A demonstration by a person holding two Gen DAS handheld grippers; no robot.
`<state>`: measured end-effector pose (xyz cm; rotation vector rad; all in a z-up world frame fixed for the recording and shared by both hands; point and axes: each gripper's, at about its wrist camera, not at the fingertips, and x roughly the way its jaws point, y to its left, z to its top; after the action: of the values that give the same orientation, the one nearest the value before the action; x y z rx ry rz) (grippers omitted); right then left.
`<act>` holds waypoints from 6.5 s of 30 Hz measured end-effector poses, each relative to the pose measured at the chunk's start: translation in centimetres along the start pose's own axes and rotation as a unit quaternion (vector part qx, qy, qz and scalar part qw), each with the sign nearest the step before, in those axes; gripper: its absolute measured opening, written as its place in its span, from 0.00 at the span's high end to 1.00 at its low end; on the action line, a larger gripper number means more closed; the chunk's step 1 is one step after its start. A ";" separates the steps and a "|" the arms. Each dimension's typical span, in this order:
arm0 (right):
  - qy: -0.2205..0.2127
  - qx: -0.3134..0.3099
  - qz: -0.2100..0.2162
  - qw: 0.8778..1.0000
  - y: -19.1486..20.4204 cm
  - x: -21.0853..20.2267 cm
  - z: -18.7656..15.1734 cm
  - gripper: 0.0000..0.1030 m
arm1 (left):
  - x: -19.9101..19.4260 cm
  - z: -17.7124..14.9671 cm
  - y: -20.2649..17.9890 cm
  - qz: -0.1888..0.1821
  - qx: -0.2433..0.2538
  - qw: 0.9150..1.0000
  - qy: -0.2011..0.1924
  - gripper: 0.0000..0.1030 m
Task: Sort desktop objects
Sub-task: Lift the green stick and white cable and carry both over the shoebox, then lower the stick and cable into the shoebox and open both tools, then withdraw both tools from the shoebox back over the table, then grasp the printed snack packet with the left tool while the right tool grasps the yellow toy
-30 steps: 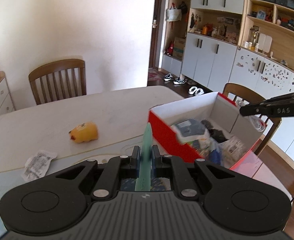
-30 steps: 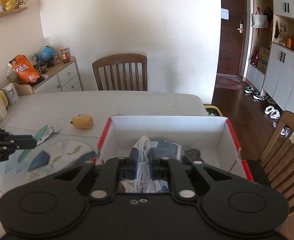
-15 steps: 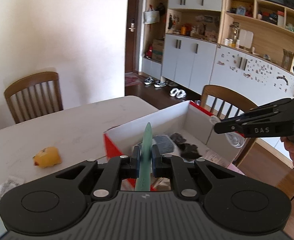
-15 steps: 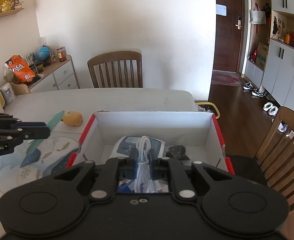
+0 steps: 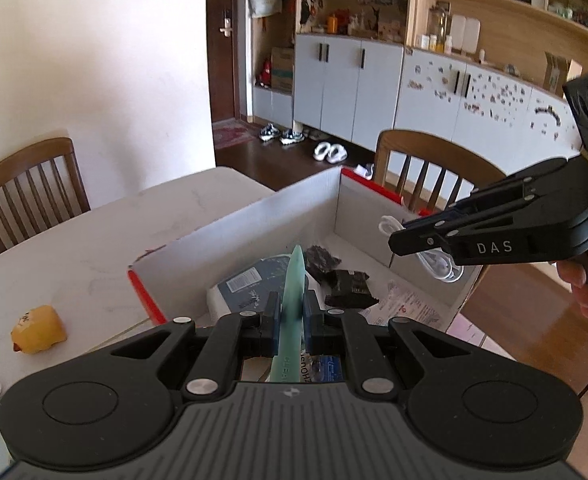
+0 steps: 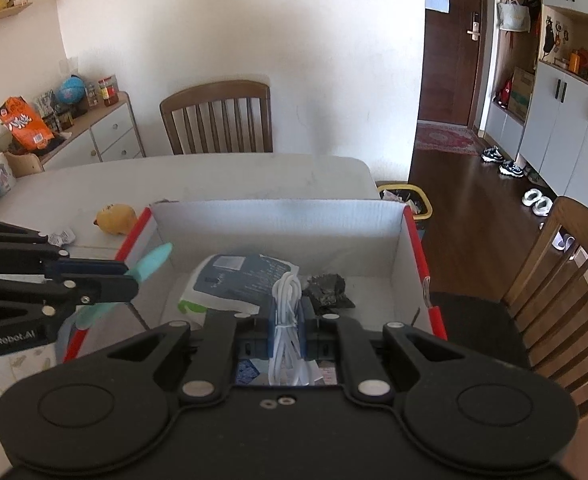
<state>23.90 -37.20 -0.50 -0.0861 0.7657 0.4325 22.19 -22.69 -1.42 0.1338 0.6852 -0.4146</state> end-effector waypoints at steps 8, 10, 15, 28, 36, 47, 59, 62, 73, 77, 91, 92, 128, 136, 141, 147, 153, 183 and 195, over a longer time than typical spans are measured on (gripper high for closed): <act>0.020 -0.010 0.001 1.000 -0.7 1.8 0.2 0.90 | 3.1 0.4 -0.8 0.006 0.022 0.999 0.033 0.91; 0.025 -0.010 0.001 1.000 -0.9 2.2 0.2 0.90 | 3.6 0.4 -0.8 0.008 0.025 0.999 0.039 0.91; 0.040 -0.011 0.004 0.999 -1.5 3.2 0.0 0.90 | 5.0 0.8 -0.8 0.015 0.020 0.998 0.053 0.91; 0.072 -0.032 0.000 0.997 -1.6 5.2 -0.4 0.90 | 7.9 0.2 -1.4 0.017 0.054 0.992 0.116 0.90; 0.090 -0.038 -0.001 0.995 -1.6 6.4 -0.7 0.90 | 8.5 -0.1 -1.2 0.013 0.060 0.988 0.141 0.91; 0.104 -0.042 0.001 0.994 -1.6 6.9 -1.0 0.88 | 9.2 0.0 -1.0 0.006 0.059 0.985 0.161 0.91; 0.093 -0.027 -0.004 0.995 -2.5 5.9 -0.7 0.76 | 9.2 0.1 -0.1 0.013 0.025 0.985 0.170 0.89; 0.088 -0.021 -0.003 0.996 -2.8 5.5 -0.6 0.72 | 9.1 0.1 -0.1 0.019 0.023 0.986 0.167 0.80; 0.074 -0.009 0.011 0.997 -3.0 3.8 -0.4 0.64 | 7.0 0.1 0.0 0.023 0.014 0.991 0.127 0.44; 0.074 -0.009 0.020 0.997 -2.7 3.4 -0.5 0.63 | 6.4 0.2 0.2 0.023 0.003 0.992 0.121 0.44; 0.056 -0.015 0.040 0.998 -1.2 1.3 -0.8 0.42 | 3.0 -0.4 0.3 0.015 -0.036 0.995 0.094 0.44; 0.055 -0.016 0.040 0.998 -1.1 1.2 -0.9 0.41 | 2.7 -0.5 0.4 0.017 -0.039 0.995 0.092 0.42; -0.002 -0.033 0.033 0.999 14.5 0.3 1.5 0.13 | -9.4 -6.1 11.8 0.048 -0.098 0.993 0.039 0.00; -0.005 -0.045 0.034 0.998 19.4 2.9 3.2 0.13 | -10.8 -8.2 16.8 0.070 -0.099 0.992 0.035 0.01; -0.005 -0.045 0.036 0.998 21.7 4.9 4.3 0.13 | -11.1 -9.3 19.6 0.084 -0.100 0.991 0.032 0.01; 0.000 -0.042 0.038 0.998 23.4 7.8 5.2 0.12 | -10.9 -10.6 22.6 0.091 -0.113 0.989 0.029 0.01; 0.006 -0.040 0.039 0.998 24.6 10.5 5.9 0.12 | -10.0 -11.7 25.4 0.109 -0.127 0.985 0.031 0.01; 0.039 -0.027 0.022 0.999 27.4 22.7 8.3 0.10 | -3.0 -14.4 31.5 0.135 -0.107 0.984 0.047 0.00; 0.050 -0.025 0.008 0.998 27.9 25.6 8.6 0.10 | -1.4 -15.5 31.6 0.145 -0.084 0.985 0.047 0.01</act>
<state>34.38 -1.00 -9.65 -0.1483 0.8537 0.4658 25.25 10.48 -12.95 0.0913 0.7771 -0.0709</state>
